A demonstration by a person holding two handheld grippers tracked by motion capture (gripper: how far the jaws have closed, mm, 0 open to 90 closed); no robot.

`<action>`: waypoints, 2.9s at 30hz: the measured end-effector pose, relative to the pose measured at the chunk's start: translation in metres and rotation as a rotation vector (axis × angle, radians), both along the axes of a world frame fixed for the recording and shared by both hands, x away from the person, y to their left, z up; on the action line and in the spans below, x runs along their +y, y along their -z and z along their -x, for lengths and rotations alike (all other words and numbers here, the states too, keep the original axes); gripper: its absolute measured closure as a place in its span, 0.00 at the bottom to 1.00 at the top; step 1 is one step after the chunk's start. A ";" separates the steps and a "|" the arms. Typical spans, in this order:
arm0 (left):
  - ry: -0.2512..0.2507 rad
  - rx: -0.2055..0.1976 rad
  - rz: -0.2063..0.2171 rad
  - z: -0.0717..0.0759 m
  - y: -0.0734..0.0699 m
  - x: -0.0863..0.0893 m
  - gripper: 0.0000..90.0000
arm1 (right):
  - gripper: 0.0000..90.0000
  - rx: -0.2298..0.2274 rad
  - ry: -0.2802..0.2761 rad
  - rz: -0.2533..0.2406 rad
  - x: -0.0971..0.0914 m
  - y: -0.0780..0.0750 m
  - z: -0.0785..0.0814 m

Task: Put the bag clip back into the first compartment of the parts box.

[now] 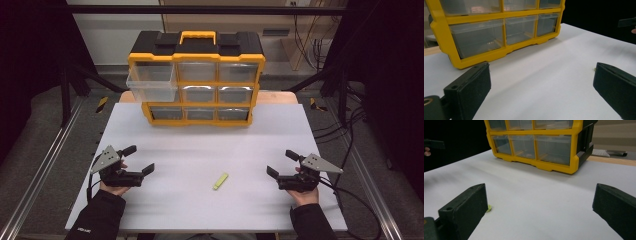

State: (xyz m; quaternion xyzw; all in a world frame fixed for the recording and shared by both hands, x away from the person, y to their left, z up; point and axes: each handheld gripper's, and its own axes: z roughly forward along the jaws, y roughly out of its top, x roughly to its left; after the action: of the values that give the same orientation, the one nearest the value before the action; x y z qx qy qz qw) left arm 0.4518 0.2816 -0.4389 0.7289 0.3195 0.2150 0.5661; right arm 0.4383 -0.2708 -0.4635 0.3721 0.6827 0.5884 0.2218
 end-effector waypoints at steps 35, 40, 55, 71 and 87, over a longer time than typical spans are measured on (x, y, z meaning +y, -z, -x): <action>0.031 0.006 -0.009 0.001 -0.011 -0.023 0.02 | 0.01 -0.003 -0.010 0.007 0.002 0.001 0.000; 0.040 0.011 -0.011 0.001 -0.014 -0.031 0.02 | 0.01 -0.003 -0.012 0.015 0.002 0.002 -0.001; 0.087 0.030 -0.058 0.000 -0.019 -0.066 0.02 | 0.01 -0.004 -0.009 0.016 0.002 0.002 -0.001; 0.139 0.066 -0.098 -0.008 -0.021 -0.107 0.02 | 0.01 -0.004 -0.014 0.016 0.002 0.001 -0.001; 0.194 0.104 -0.129 -0.013 -0.018 -0.148 0.02 | 0.01 0.003 -0.019 0.018 0.003 0.002 -0.001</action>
State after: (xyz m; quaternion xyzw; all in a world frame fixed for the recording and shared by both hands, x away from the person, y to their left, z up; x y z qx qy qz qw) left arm 0.4651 0.1333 -0.4213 0.8015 0.2619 0.1412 0.5188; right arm 0.4392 -0.2681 -0.4655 0.3647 0.6917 0.5838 0.2185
